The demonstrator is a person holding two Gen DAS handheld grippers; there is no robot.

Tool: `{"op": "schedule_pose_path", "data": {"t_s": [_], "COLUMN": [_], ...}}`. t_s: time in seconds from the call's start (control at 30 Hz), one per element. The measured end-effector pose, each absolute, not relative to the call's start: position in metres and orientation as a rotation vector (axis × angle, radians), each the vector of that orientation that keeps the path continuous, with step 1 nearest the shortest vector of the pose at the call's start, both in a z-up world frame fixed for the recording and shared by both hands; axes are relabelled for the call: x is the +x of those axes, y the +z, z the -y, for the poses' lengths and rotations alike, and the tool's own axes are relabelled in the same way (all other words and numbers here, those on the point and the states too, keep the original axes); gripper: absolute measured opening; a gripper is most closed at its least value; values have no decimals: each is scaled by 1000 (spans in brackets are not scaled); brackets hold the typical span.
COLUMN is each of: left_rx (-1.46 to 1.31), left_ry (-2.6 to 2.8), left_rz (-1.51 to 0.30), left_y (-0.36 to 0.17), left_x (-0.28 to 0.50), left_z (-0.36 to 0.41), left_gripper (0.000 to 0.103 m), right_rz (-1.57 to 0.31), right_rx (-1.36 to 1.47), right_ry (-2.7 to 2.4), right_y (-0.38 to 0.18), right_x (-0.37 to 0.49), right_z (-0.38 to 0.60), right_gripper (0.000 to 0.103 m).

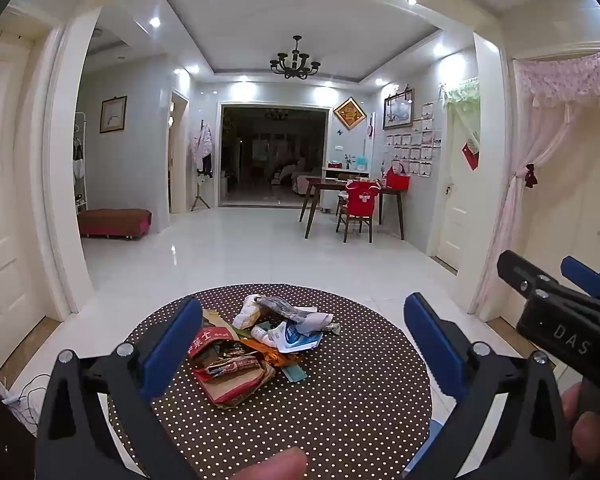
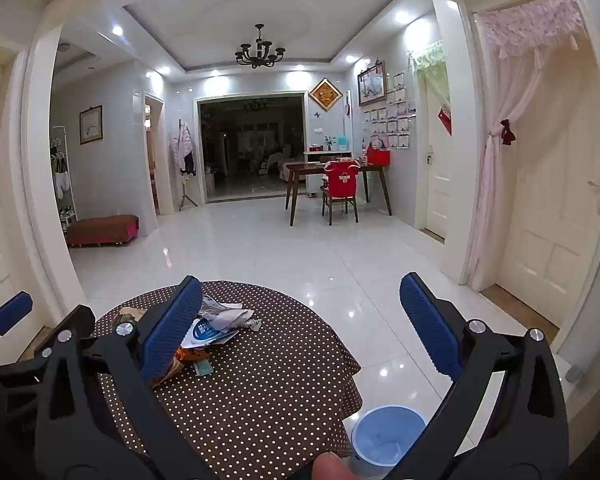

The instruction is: Collect trash

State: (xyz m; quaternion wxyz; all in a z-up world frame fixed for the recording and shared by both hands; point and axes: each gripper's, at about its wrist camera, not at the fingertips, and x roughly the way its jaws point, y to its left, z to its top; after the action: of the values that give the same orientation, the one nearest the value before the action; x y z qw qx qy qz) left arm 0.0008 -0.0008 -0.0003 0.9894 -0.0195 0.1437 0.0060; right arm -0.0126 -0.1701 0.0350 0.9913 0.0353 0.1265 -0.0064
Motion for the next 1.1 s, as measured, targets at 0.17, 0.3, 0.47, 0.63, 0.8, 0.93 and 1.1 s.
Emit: {"op": "schedule_pose_path", "data": {"t_s": [0.17,0.3,0.47,0.63,0.8,0.93,1.1], "left_rx": [-41,-42,-48,-45,-37,-37,-40], "left_ry": [20,28,34,31,23,23,23], "left_rz": [-279,-281,-285,-295,-296,-295,-295], "left_y": [-1,-3,-9,-2,0,0,1], "left_x": [-1,0,1,3,5,3,2], "left_z": [1,3,-7,-6,-3,-4,-5], "left_gripper": [99,99,99,99,99,99,99], "right_rz": [-252,-259,-264,-269,-269,-271,-272], "right_rx": [68,74,72,67,69,68,66], "right_ry": [-13,-10,-12,-13,-10,-10,-10], "right_y": [35,34,34,31,30,31,31], "right_x": [-13,-12,-6,-5,-7,-6,-5], "right_z": [171,173,174,172,173,173,172], "right_gripper": [97,97,97,97,97,97,97]}}
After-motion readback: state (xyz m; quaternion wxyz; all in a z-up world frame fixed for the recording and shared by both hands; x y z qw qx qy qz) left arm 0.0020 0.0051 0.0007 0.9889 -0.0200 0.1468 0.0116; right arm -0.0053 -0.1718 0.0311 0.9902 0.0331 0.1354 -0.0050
